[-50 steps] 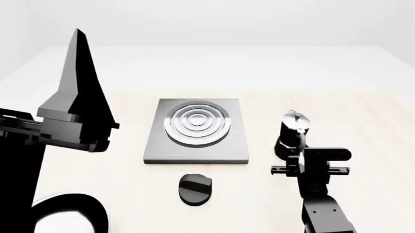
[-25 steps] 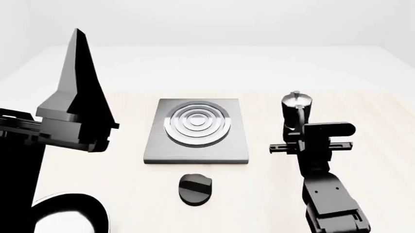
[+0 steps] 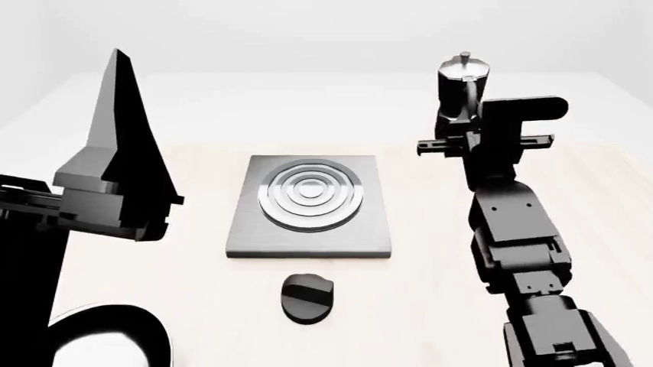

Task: Turn on the stove and put the moka pot on it.

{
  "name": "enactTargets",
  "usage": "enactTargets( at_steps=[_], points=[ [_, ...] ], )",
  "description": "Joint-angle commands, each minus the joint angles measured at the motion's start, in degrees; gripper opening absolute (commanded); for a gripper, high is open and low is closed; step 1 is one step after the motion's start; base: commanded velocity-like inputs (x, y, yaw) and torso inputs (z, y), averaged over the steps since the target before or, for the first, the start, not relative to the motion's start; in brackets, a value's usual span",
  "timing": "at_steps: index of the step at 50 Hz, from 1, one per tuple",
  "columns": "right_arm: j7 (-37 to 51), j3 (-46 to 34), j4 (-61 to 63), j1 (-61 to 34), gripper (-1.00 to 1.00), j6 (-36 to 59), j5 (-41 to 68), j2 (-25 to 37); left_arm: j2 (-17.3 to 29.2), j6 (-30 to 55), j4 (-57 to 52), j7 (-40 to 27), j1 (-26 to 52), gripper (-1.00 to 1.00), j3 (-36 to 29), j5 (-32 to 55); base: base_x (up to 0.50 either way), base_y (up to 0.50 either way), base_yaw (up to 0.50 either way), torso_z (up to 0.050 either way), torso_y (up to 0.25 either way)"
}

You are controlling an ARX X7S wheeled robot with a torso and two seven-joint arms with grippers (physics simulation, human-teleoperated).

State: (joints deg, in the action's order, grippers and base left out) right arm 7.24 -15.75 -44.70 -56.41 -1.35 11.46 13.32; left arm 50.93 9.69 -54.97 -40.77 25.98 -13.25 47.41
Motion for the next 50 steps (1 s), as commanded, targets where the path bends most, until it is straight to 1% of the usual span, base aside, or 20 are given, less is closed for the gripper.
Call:
enactTargets(
  at_steps=[1, 3, 17, 18, 27, 43, 50],
  points=[
    [-2.84, 1.34, -26.78, -13.96, -1.00, -14.88, -1.38, -4.48, 0.34, 0.25, -0.15, -0.42, 0.25, 1.00, -0.10, 0.27, 0.00, 0.00, 0.00, 0.000, 0.000],
    [-2.72, 1.54, -30.05, -15.59, -1.00, -16.10, -1.58, -4.95, 0.64, 0.27, -0.33, -0.68, 0.11, 1.00, 0.10, 0.46, 0.00, 0.00, 0.00, 0.000, 0.000],
    [-2.93, 5.50, -30.27, -15.97, -1.00, -14.21, -6.23, -6.28, 1.23, 0.95, -0.80, -1.69, 1.11, 1.00, 0.08, 1.34, 0.00, 0.00, 0.00, 0.000, 0.001],
    [-3.05, 6.98, -30.27, -15.97, -1.00, -14.17, -5.56, -6.54, 1.12, 0.92, -0.73, -1.58, 1.12, 1.00, -0.05, 1.10, 0.00, 0.00, 0.00, 0.000, 0.010],
    [-3.65, 8.93, -30.28, -14.59, -1.00, -14.46, -9.08, -7.62, 1.06, -0.32, 0.11, -1.05, -0.13, 1.00, 0.18, 0.52, 0.00, 0.00, 0.00, 0.000, 0.001],
    [-8.80, 12.73, -30.28, -12.87, -1.00, -16.26, -9.94, -10.76, 0.31, -0.09, 0.56, -0.75, 0.32, 1.00, -1.06, -0.07, 0.00, 0.00, 0.00, 0.000, 0.001],
    [-10.91, 13.57, -30.28, -10.34, -1.00, -18.03, -10.10, -11.87, 0.24, -0.56, 0.78, -0.54, -0.47, 1.00, -1.29, -0.69, 0.00, 0.00, 0.00, 0.000, 0.000]
  ],
)
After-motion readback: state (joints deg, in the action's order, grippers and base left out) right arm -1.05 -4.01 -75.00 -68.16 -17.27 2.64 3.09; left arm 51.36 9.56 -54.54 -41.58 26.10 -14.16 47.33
